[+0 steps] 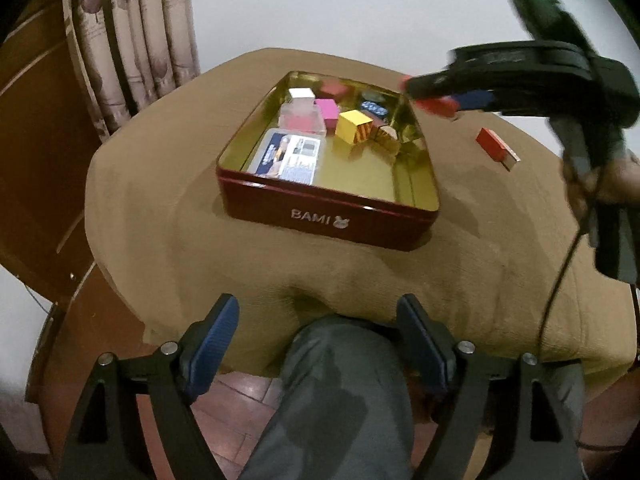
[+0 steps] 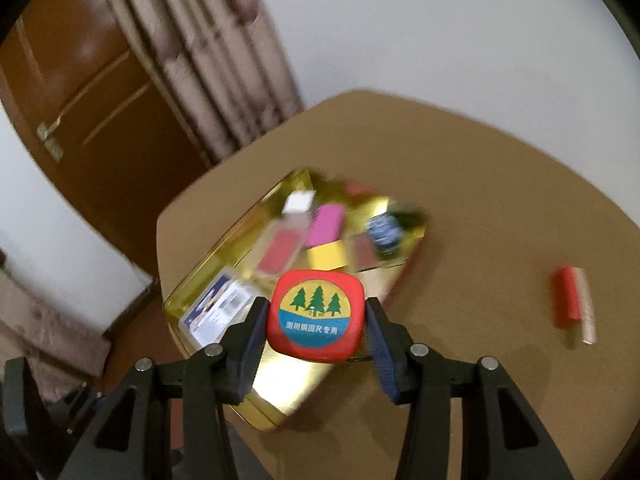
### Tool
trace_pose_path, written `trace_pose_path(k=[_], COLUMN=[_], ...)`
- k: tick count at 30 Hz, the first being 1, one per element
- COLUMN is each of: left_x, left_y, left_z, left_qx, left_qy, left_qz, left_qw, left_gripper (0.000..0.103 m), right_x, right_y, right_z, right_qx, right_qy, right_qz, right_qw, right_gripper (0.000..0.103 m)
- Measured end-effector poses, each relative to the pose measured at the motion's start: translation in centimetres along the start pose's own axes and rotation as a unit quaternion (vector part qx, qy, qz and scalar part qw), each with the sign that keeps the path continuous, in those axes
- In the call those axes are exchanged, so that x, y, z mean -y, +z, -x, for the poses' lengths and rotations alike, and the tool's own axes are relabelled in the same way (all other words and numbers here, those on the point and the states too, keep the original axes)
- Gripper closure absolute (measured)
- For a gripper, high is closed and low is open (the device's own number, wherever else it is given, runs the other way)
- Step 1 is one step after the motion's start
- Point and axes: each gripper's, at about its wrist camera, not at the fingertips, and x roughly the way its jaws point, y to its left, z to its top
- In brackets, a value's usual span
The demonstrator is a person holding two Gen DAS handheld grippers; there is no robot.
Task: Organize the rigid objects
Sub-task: 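Lower the tape measure into the gold tin and open the right gripper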
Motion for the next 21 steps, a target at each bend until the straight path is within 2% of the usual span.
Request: trace_pose_path(k=[3,10,14,17,21], left_x=[-0.6,-1.1,-1.3,-1.3,-1.0], left_y=[0.0,0.0,0.0,-0.2,-0.2], left_z=[-0.3,-1.4,-1.7,-1.9,-1.9], left_qx=[-0.007,-0.027,-0.034,-0.04,-0.039], left_qy=[-0.008,-0.019,-0.025,-0.027,-0.027], left_qz=[0.009,0.012,0.014,0.009,0.005], left_qw=[0.9999,0.9994,0.999,0.9988,0.9989], left_gripper=[0.025,0.025,0.025,0.025,0.025], right_x=[-1.5,-1.4,-1.7,-2.0,-1.5], right_y=[0.1,0.1,0.9,1.9,3.0], right_z=[-3.6,-8.3,-9.8,-10.8,-11.4], right_qx=[-0.043,-0.096,-0.103,-0.098,-0.081], right_qy=[0.0,-0.026,-0.037,-0.065,-0.047], right_qz=[0.014,0.027,0.04,0.054,0.041], right_qw=[0.999,0.995,0.993,0.992,0.995], right_gripper=[0.054,0.054,0.054,0.054,0.053])
